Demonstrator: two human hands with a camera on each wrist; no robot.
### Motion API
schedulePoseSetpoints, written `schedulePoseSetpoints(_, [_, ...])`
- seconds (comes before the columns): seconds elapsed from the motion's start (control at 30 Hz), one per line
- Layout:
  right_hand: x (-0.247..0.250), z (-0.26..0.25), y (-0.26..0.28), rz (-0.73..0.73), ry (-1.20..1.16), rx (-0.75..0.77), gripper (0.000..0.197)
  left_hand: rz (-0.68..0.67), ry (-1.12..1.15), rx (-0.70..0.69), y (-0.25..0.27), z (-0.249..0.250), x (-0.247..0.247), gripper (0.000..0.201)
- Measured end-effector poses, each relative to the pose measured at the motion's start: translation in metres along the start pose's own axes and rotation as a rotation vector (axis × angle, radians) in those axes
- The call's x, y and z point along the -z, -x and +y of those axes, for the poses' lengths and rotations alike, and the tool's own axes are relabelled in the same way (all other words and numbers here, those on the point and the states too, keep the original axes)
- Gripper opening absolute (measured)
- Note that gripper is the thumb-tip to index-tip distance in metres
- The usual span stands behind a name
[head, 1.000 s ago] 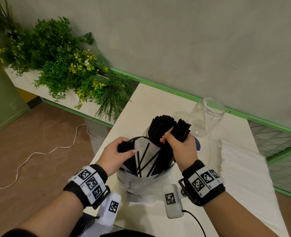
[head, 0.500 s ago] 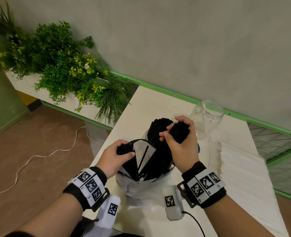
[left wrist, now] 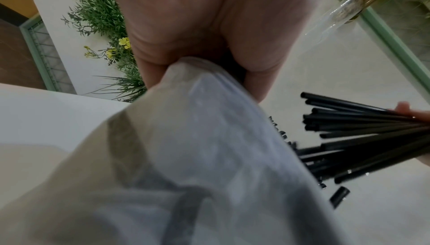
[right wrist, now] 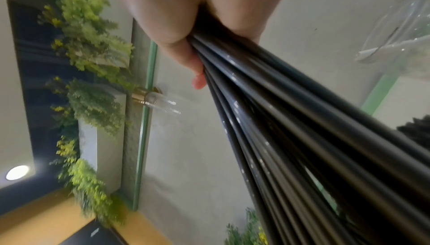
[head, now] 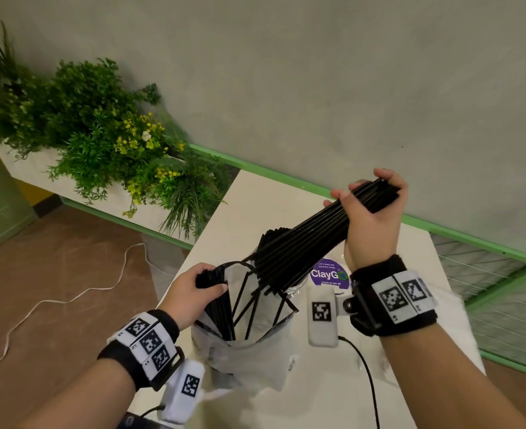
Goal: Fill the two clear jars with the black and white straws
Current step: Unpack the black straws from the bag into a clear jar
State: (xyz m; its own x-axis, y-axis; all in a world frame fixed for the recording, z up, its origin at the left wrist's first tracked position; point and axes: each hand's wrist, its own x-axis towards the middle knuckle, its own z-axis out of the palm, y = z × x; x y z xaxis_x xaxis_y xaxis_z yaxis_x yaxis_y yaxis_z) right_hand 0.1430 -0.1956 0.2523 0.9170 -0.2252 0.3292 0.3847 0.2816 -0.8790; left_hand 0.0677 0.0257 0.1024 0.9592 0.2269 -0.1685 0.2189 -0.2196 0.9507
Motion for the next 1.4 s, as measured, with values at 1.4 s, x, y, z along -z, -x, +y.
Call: schedulePoseSetpoints(1.4, [-0.015, -0.005, 0.01, -0.058, 0.255, 0.273, 0.05, -0.015, 0.028, 0.01, -0.001, 0.004, 0.005, 0.015])
